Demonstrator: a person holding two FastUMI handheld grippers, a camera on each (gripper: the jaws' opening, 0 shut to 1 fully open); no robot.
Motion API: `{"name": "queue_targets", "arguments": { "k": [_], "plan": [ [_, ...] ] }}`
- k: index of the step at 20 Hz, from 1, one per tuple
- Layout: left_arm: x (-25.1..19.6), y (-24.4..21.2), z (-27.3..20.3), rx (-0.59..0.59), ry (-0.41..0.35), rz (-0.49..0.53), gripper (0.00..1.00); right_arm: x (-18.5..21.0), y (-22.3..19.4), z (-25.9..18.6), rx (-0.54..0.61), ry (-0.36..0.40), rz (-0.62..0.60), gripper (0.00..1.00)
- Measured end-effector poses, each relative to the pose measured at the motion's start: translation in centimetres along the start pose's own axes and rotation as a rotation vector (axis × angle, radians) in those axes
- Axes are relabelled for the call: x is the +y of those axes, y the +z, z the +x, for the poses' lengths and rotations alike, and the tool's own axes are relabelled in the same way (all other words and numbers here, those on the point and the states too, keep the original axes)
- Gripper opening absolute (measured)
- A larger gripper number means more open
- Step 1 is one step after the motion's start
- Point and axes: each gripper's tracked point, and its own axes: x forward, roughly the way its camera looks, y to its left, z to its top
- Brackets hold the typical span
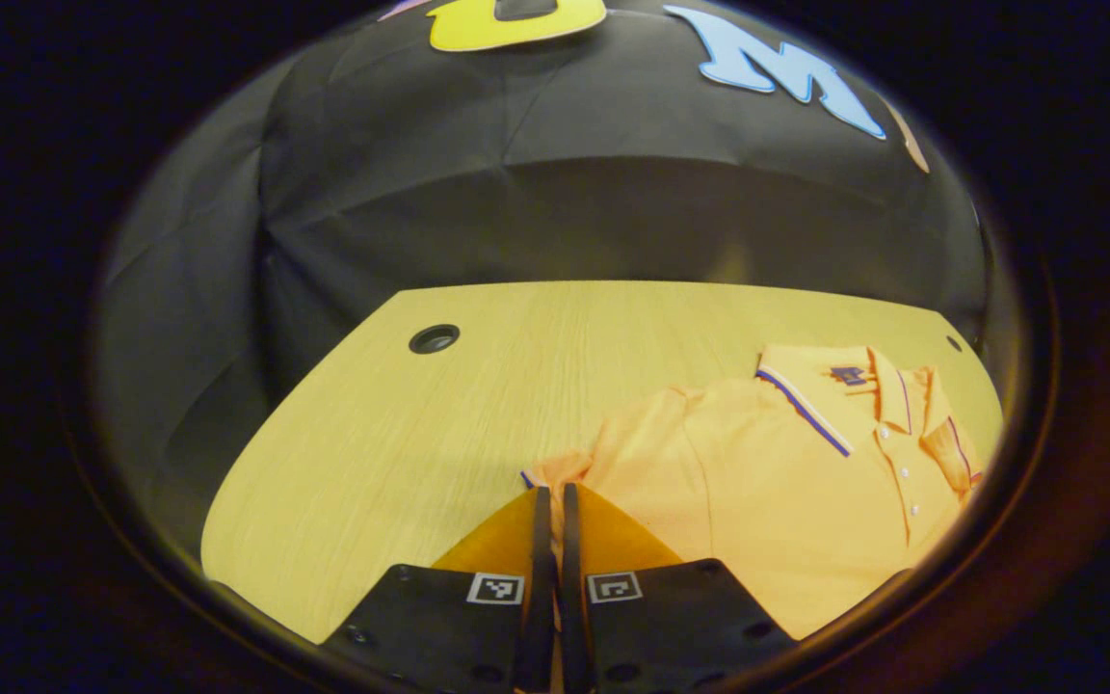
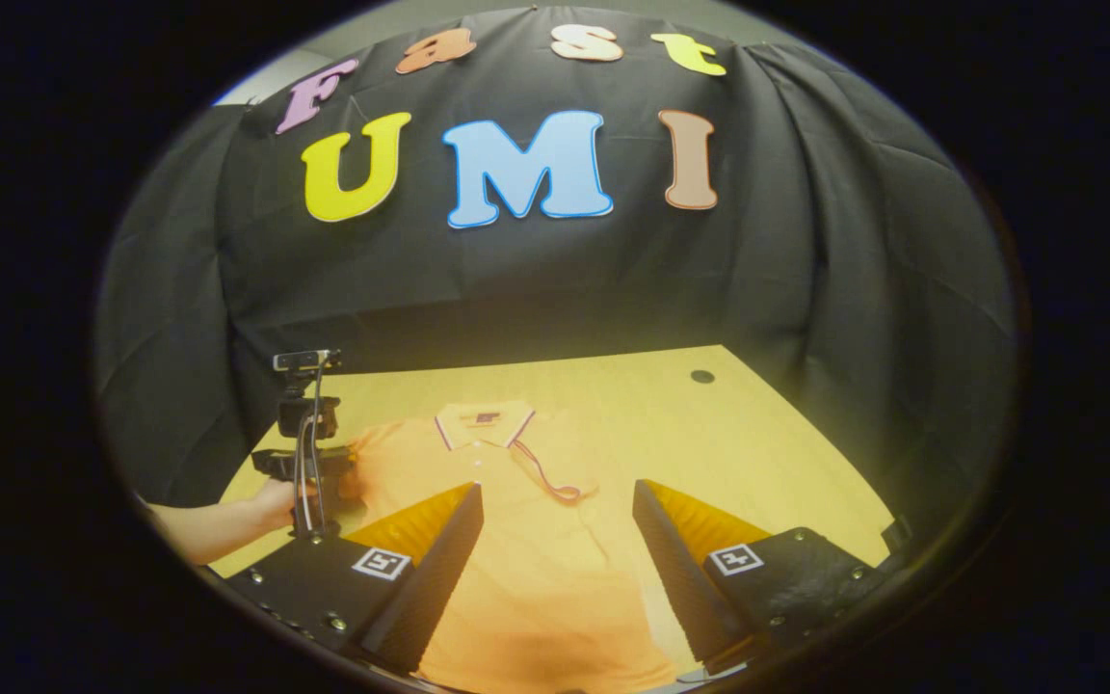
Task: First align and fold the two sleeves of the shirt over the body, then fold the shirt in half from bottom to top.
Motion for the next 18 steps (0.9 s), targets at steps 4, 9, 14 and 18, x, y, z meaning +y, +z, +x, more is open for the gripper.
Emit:
{"name": "queue_targets", "arguments": {
  "k": [4, 9, 14, 18],
  "plan": [
    [-0.5, 1.3, -0.3, -0.045, 0.004, -0.024, 0.1, -0.9, 0.1, -0.4, -0.007, -0.017, 0.009, 0.97],
    [-2.2, 4.0, -1.5, -0.128, -0.035, 0.001, 0.1, -1.0, -0.3, -0.2, 0.007, -0.016, 0.02, 0.97],
    [-5.7, 4.8, -2.2, -0.152, -0.116, 0.053, 0.1, -0.5, -0.3, 0.0, 0.008, -0.004, 0.01, 0.97],
    [-7.7, 4.5, -2.4, -0.132, -0.167, 0.082, 0.1, -0.8, -0.7, 0.1, 0.014, -0.011, 0.014, 0.94]
  ]
}}
